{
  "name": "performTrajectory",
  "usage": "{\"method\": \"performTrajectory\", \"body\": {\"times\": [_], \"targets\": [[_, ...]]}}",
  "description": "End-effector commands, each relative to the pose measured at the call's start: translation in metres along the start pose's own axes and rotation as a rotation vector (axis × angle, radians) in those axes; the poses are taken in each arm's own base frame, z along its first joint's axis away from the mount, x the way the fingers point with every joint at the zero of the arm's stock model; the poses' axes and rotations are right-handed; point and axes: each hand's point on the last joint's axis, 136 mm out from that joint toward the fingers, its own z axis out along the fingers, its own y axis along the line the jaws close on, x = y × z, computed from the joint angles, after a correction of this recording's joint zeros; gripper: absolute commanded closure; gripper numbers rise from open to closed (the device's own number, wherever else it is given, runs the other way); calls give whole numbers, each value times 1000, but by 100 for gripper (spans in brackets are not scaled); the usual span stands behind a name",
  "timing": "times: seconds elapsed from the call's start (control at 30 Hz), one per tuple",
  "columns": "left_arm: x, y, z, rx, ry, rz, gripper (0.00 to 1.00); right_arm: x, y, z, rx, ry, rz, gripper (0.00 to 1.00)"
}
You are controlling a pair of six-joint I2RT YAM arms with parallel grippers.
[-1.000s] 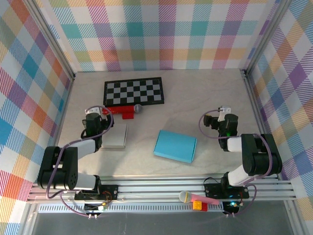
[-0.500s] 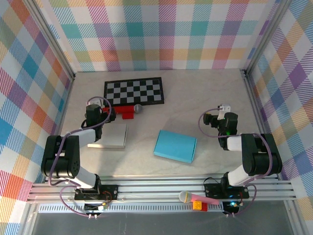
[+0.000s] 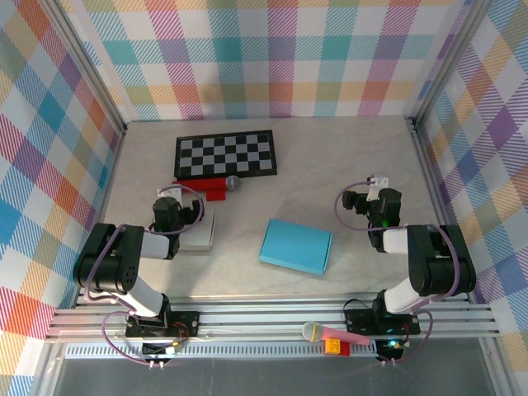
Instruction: Fold the paper box
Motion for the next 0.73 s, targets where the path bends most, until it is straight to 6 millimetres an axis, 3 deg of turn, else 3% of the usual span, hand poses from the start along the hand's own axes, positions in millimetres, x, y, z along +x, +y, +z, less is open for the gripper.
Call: {"method": "performTrajectory", "body": {"times": [0.0,0.7], "targets": [[-28,2,4,-21,-82,-8,0,-6,5,4,-23,-12,-12,1],[-26,2,4,-21,-77,-7,0,-7,4,3,-23,-21,-13,1]]}}
